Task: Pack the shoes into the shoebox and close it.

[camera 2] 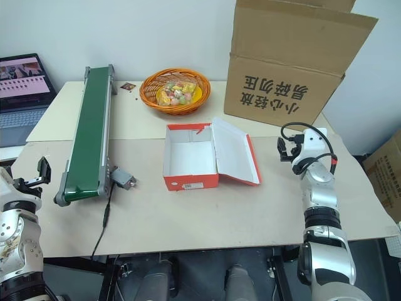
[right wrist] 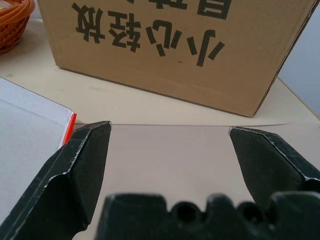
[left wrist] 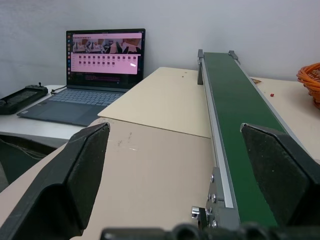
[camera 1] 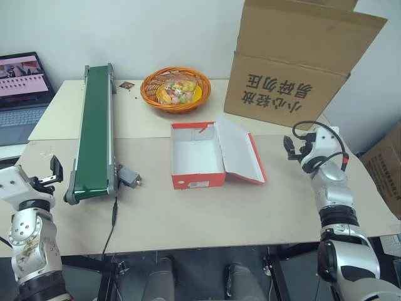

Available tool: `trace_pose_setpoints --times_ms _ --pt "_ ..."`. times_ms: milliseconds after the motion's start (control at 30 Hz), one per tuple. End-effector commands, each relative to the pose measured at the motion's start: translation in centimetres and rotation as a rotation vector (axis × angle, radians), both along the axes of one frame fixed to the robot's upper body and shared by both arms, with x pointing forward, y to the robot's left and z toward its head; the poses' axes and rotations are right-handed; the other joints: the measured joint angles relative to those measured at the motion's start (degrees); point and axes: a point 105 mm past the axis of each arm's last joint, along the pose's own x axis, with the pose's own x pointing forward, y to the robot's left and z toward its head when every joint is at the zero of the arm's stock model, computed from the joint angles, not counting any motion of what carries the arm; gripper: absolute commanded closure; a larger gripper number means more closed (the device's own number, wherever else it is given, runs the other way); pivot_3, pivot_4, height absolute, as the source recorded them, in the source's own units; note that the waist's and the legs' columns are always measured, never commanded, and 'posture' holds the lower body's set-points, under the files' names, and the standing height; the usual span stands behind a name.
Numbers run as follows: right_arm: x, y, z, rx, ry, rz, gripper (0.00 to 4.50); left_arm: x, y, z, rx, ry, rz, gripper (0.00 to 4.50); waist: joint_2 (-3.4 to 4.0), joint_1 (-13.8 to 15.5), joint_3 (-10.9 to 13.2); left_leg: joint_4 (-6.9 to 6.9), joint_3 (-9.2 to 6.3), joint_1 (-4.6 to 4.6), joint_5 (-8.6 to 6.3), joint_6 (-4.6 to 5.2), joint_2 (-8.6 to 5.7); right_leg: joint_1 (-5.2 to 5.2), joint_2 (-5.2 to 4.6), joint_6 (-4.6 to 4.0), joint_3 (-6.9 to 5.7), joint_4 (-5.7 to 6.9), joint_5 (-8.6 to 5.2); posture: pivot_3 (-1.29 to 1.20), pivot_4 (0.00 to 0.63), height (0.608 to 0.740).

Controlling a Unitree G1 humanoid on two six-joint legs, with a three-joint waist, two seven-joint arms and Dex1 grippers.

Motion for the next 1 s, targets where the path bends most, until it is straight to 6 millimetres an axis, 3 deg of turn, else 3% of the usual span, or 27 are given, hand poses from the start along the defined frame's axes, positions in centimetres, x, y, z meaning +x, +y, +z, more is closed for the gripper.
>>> trace_pose_setpoints --times_ms 33,167,300,367,433,567,700,833,933,1000 --pt "-0.2 -1.0 2.0 -0.019 -0.057 -0.027 0.07 0.2 -0.6 1.4 0.041 -0.035 -0.023 0.00 0.00 0.0 0.0 0.00 0.00 0.00 0.00 0.00 0.00 0.00 0.00 0.00 0.00 0.00 0.00 0.00 0.150 0.720" --pt "1.4 2.7 5.0 -0.063 -0.107 0.120 0.07 0.6 -1.0 0.9 0.023 -0.020 -0.040 0.00 0.00 0.0 0.0 0.01 0.00 0.00 0.00 0.00 0.00 0.00 0.00 0.00 0.01 0.00 0.00 0.00 0.150 0.720" --pt "2.0 8.6 7.8 -0.154 -0.140 0.393 0.07 0.8 -1.3 0.8 0.022 -0.019 -0.051 0.00 0.01 -0.7 0.0 -0.02 0.00 0.01 0.01 0.01 0.02 -0.06 0.03 0.00 0.04 0.06 0.01 0.00 0.150 0.720" --pt "1.1 13.9 9.5 -0.175 -0.158 0.657 0.07 1.2 -1.8 0.6 0.017 -0.014 -0.072 0.00 0.01 -0.8 0.0 -0.02 0.00 0.01 0.01 0.02 0.09 -0.08 0.12 -0.01 0.04 0.08 0.01 0.00 0.150 0.720" --pt "-1.0 18.8 10.0 -0.209 -0.142 0.927 0.07 1.5 -2.3 0.4 0.010 -0.009 -0.088 0.00 0.01 -0.7 0.0 -0.03 0.00 0.00 0.01 0.03 0.15 -0.09 0.20 -0.16 0.05 0.10 0.09 0.00 0.150 0.720" --pt "-4.1 23.9 9.0 -0.257 -0.090 1.207 0.07 2.0 -3.0 0.1 0.002 -0.006 -0.112 0.00 0.01 0.0 0.0 0.00 -0.01 0.00 0.01 0.02 0.20 -0.08 0.23 -0.32 0.04 0.10 0.17 0.00 0.150 0.720" --pt "-4.4 26.1 9.0 -0.223 -0.090 1.236 0.07 2.2 -3.8 0.5 0.010 -0.006 -0.131 0.00 -0.01 1.1 0.0 0.06 -0.01 -0.01 -0.02 -0.04 0.20 -0.14 0.23 -0.40 0.02 0.03 0.17 0.00 0.150 0.720" --pt "-4.3 26.7 9.0 -0.214 -0.090 1.233 0.07 2.1 -5.3 2.7 0.045 -0.029 -0.148 0.00 -0.04 1.4 0.0 0.04 0.00 -0.04 -0.06 -0.10 0.20 -0.26 0.23 -0.54 0.01 -0.03 0.11 0.00 0.150 0.720" --pt "-4.1 27.1 9.2 -0.207 -0.096 1.216 0.07 2.5 -7.3 3.9 0.051 -0.010 -0.203 0.00 -0.05 1.4 0.0 0.01 0.02 -0.07 -0.06 -0.11 0.22 -0.15 0.24 -0.51 0.01 0.02 0.18 0.00 0.150 0.720" --pt "-3.8 27.6 9.3 -0.196 -0.098 1.192 0.07 3.0 -8.5 3.7 0.048 0.057 -0.243 0.00 -0.05 1.3 0.0 -0.01 0.02 -0.05 -0.06 -0.11 0.22 -0.18 0.24 -0.42 0.01 0.09 0.23 0.00 0.150 0.720"
